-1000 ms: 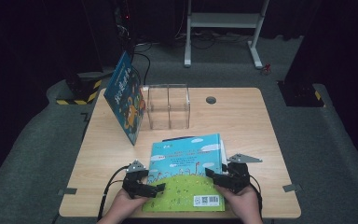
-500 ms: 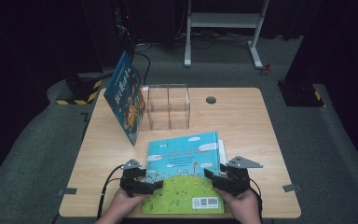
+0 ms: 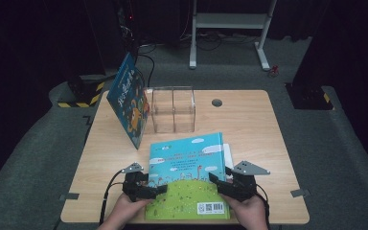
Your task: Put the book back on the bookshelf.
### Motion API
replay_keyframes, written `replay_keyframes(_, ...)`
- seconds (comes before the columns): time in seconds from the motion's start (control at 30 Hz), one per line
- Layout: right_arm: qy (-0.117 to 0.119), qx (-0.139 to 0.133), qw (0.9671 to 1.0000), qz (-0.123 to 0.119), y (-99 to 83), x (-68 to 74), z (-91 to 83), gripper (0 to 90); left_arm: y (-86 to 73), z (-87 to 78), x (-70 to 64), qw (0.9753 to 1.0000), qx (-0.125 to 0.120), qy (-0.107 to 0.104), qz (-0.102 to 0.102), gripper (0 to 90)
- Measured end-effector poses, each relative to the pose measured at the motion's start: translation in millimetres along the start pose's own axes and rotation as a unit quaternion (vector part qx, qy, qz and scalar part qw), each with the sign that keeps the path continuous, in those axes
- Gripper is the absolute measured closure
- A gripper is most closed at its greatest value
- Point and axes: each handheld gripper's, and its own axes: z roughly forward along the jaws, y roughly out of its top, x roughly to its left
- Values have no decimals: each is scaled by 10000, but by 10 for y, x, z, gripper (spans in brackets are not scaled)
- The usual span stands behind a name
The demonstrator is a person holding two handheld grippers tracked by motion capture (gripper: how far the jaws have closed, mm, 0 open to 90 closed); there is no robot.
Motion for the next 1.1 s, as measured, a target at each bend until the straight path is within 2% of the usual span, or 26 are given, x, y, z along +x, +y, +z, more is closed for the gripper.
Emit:
replay_keyframes(0.07, -1, -65, 10000, -54, 15, 21, -14, 456, 4, -5, -13, 10000, -35, -44, -71, 2)
replay_keyframes(0.17, -2, -93, 9999, -77, 32, 41, -25, 456, 13, -26, -14, 10000, -30, -43, -20, 4)
replay_keyframes(0.33, 59, -132, 9999, -48, 50, 49, -16, 455, 30, -74, -35, 10000, -13, 60, -21, 7)
replay_keyframes(0.5, 85, -155, 9998, -4, 63, 65, 11, 455, 42, -165, -64, 9992, -234, 308, 41, 45)
replay_keyframes(0.57, 101, -169, 9998, 8, 66, 70, 18, 456, 53, -211, -71, 9987, -289, 404, 130, 61)
replay_keyframes(0.63, 99, -193, 9998, 6, 72, 83, 20, 457, 58, -255, -87, 9978, -426, 497, 131, 89)
replay_keyframes(0.77, 57, -290, 9996, -30, 98, 122, 0, 466, 73, -350, -123, 9947, -740, 654, 274, 155)
replay_keyframes(1.1, -139, -654, 9976, -182, 163, 210, -93, 482, 97, -482, -231, 9865, -1248, 898, 565, 247)
